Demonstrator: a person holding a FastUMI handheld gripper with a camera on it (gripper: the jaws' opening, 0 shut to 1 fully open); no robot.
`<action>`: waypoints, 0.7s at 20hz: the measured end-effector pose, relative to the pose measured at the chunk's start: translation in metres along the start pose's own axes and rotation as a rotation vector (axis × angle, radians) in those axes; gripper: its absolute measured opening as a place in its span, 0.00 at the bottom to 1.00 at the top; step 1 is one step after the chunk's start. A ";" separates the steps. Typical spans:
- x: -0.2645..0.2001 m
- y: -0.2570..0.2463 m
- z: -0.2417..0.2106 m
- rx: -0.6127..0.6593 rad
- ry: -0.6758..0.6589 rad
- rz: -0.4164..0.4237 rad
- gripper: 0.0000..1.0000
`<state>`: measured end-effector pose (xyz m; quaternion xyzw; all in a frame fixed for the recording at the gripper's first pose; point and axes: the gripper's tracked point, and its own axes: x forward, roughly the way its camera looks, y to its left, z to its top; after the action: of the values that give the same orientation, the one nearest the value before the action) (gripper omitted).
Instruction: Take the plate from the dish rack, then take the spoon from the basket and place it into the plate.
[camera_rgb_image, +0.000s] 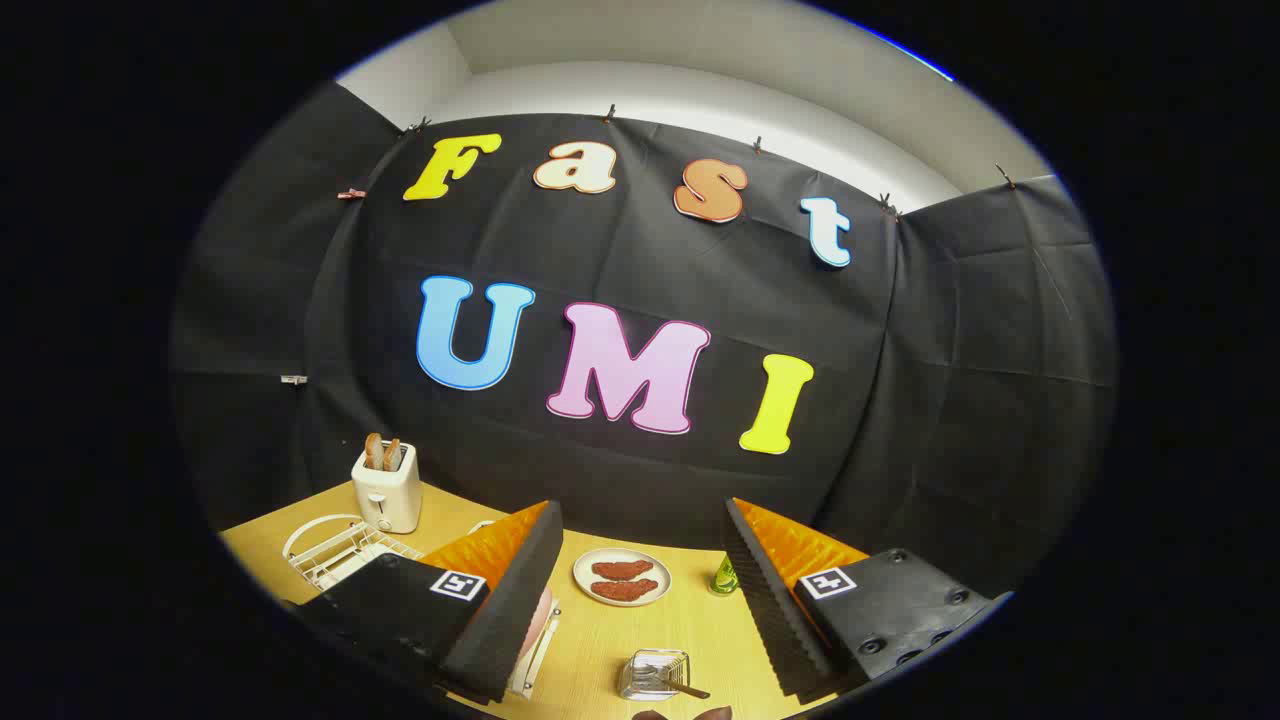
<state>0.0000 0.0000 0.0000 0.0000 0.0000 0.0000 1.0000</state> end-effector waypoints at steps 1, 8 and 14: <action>0.001 -0.001 0.000 -0.004 0.000 -0.001 0.97; 0.003 -0.001 0.000 -0.021 -0.003 -0.012 0.98; 0.003 0.000 -0.002 -0.014 0.002 -0.013 0.97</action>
<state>0.0028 -0.0002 -0.0018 -0.0071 0.0009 -0.0067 1.0000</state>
